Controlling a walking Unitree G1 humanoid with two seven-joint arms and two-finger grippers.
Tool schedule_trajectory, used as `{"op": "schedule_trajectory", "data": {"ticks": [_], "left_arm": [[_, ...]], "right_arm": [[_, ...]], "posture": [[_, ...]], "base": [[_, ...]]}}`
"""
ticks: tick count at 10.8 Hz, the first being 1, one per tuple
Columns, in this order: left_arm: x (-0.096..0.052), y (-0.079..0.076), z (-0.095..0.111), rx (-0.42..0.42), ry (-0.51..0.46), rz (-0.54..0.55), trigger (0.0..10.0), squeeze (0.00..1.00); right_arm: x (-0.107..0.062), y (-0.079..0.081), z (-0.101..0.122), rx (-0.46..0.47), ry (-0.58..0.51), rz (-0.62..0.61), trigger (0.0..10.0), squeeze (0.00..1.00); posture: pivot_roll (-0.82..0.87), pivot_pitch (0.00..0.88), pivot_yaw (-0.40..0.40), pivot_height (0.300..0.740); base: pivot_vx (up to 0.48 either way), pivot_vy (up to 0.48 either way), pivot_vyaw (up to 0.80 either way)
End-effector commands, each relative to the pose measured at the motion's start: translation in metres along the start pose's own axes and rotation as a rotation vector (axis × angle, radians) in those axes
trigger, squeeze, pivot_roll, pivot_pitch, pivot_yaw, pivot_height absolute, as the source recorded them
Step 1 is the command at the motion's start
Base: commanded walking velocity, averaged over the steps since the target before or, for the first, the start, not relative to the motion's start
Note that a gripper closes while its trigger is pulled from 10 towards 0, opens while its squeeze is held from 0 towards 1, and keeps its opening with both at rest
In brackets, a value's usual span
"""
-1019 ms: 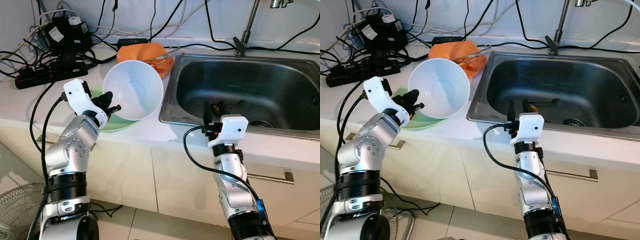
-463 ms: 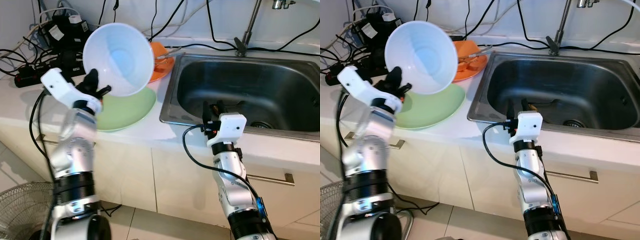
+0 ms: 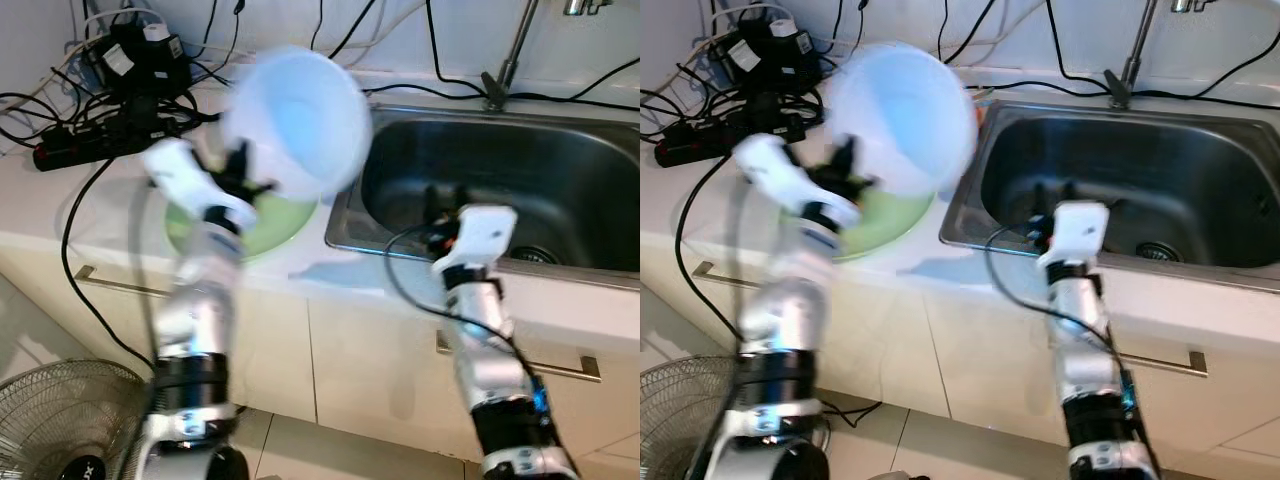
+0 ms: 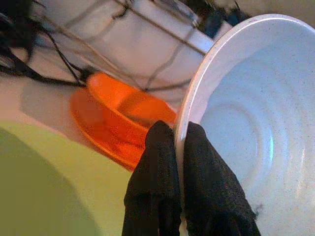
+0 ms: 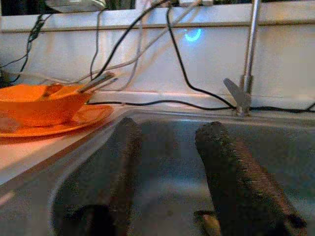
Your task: Kitchen organization
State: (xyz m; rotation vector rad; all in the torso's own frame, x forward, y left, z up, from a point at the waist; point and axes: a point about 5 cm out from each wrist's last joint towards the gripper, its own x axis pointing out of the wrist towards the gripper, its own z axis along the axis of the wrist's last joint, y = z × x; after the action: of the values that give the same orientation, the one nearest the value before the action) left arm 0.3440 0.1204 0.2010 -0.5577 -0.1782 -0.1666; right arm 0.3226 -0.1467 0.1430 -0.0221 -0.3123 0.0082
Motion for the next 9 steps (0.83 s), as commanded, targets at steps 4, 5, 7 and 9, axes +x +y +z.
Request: {"op": "schedule_trajectory", "data": {"ticks": [4, 5, 7, 9], "left_arm": [[0.001, -0.017, -0.009, 0.112, -0.014, -0.08, 10.0, 0.0], [0.002, -0.021, -0.009, 0.113, -0.019, -0.091, 10.0, 0.0], [0.003, -0.025, -0.009, 0.126, -0.027, -0.1, 10.0, 0.0], [0.005, -0.028, -0.009, 0.138, -0.034, -0.105, 10.0, 0.0]], "right_arm": [[0.017, -0.009, 0.027, 0.152, -0.026, 0.022, 10.0, 0.0], [0.019, -0.009, 0.036, 0.196, -0.035, 0.077, 10.0, 0.0], [0.021, -0.008, 0.045, 0.258, -0.04, 0.132, 10.0, 0.0], [0.014, -0.001, 0.05, 0.346, -0.026, 0.281, 10.0, 0.0]], "posture": [[0.02, 0.0, 0.096, 0.74], [0.02, 0.0, 0.096, 0.74], [0.02, 0.0, 0.094, 0.74], [0.02, 0.0, 0.092, 0.74]], "base": [[0.0, 0.0, 0.0], [0.0, 0.0, 0.0], [0.0, 0.0, 0.0], [0.0, 0.0, 0.0]]}}
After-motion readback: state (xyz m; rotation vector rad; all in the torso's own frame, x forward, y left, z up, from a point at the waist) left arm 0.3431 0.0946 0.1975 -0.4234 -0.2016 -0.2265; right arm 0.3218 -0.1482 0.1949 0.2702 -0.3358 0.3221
